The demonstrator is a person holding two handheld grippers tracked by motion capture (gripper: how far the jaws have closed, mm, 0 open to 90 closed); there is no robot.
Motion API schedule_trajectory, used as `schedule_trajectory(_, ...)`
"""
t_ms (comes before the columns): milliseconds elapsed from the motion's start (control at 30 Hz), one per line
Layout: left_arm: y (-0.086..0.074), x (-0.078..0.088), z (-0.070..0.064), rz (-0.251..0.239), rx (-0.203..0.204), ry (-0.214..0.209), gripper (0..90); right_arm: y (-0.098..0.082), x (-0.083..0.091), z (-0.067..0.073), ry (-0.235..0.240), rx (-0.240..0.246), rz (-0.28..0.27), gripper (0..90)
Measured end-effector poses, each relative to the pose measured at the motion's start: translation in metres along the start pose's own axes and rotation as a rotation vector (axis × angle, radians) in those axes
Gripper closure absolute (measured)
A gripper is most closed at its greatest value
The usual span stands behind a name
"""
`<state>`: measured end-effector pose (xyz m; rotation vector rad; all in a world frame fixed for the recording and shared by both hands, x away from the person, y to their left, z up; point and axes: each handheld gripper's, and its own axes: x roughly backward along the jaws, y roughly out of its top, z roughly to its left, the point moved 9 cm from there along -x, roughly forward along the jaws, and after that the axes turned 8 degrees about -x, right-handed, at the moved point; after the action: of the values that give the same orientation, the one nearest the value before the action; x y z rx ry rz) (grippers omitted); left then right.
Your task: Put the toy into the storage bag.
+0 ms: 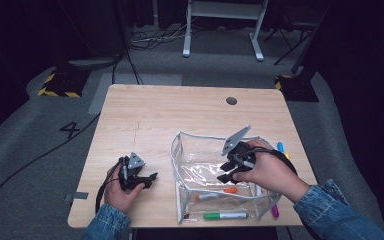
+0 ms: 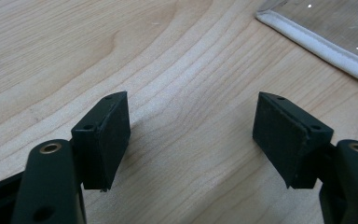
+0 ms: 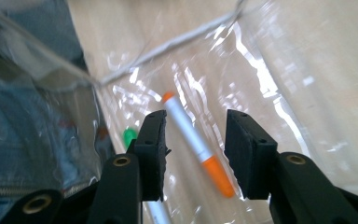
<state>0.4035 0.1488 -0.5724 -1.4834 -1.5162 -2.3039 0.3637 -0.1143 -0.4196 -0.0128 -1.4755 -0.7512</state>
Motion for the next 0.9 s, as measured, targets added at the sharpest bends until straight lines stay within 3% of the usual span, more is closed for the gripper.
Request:
schedule_trajectory(233,0.0,0.0,0.0,0.0,0.0,0.0,28.0,0.003,0.047,-0.015,-0.088,-0.079,-0.17,57.7)
schedule_trajectory(467,0.0,0.0,0.0,0.001,-0.002,0.002,28.0,-0.015,0.089,-0.041,-0.171,-0.183,-0.295,57.0)
schedule_trajectory(533,0.0,0.0,0.0,0.0,-0.001,0.001,28.0,-0.018,0.093,-0.044,-0.178,-0.196,-0.301,56.9)
schedule_trajectory(567,0.0,0.0,0.0,0.001,-0.002,0.002,28.0,-0.027,0.104,-0.054,-0.211,-0.228,-0.331,56.9)
schedule_trajectory(733,0.0,0.0,0.0,0.001,0.0,0.001,28.0,-0.049,0.119,-0.071,-0.274,-0.279,-0.353,56.9)
schedule_trajectory(767,0.0,0.0,0.0,0.001,0.0,0.001,28.0,-0.061,0.124,-0.08,-0.302,-0.31,-0.354,57.0)
schedule_trajectory(800,0.0,0.0,0.0,0.001,0.0,0.001,27.9,-0.061,0.124,-0.08,-0.302,-0.31,-0.354,57.0)
schedule_trajectory(833,0.0,0.0,0.0,0.001,0.0,0.0,28.0,-0.073,0.129,-0.089,-0.32,-0.347,-0.361,57.1)
schedule_trajectory(900,0.0,0.0,0.0,0.002,-0.002,0.002,28.0,-0.083,0.132,-0.096,-0.333,-0.374,-0.366,57.1)
